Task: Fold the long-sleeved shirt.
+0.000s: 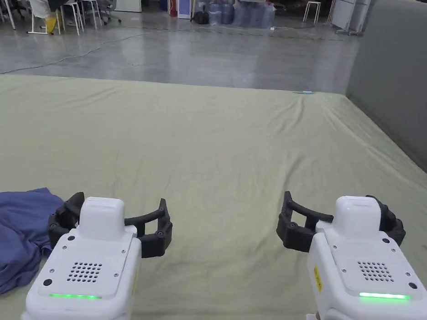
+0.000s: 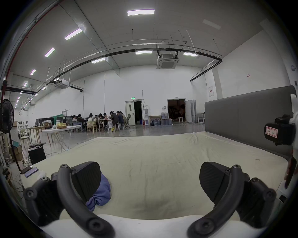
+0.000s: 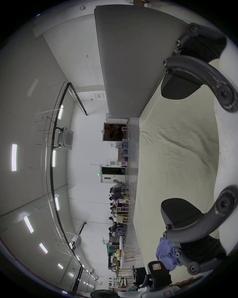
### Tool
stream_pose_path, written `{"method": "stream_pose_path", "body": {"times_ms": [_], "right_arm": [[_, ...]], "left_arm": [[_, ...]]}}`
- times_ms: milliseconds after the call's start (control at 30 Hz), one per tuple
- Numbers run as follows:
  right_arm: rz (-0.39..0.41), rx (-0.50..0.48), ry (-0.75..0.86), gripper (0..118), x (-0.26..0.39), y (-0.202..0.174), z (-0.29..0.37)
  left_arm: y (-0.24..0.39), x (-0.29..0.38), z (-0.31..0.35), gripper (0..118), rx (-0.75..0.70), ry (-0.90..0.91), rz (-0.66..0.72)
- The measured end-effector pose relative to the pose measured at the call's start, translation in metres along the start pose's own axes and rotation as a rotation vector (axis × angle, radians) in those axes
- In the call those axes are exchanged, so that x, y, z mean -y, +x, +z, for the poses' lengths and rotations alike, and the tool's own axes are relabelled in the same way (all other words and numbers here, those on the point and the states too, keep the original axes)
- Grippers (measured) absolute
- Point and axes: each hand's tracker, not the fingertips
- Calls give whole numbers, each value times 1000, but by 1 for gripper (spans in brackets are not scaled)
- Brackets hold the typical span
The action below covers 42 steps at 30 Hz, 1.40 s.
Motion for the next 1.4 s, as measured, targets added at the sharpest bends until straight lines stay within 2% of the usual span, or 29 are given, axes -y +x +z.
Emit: {"method": "stream_pose_path", "body": {"times_ms": [433,967,1400], "right_arm": [[11,-18,-1,118,-3,-1,-6],[50,41,0,118,1,14,-7],[36,63,8,118,6,23,-1]], "left_arm": [[0,-5,-5,117,0,11,-6],[-9,-5,-10,117,-18,-5,19],[-17,3,-6,118,-26,4,17]]}}
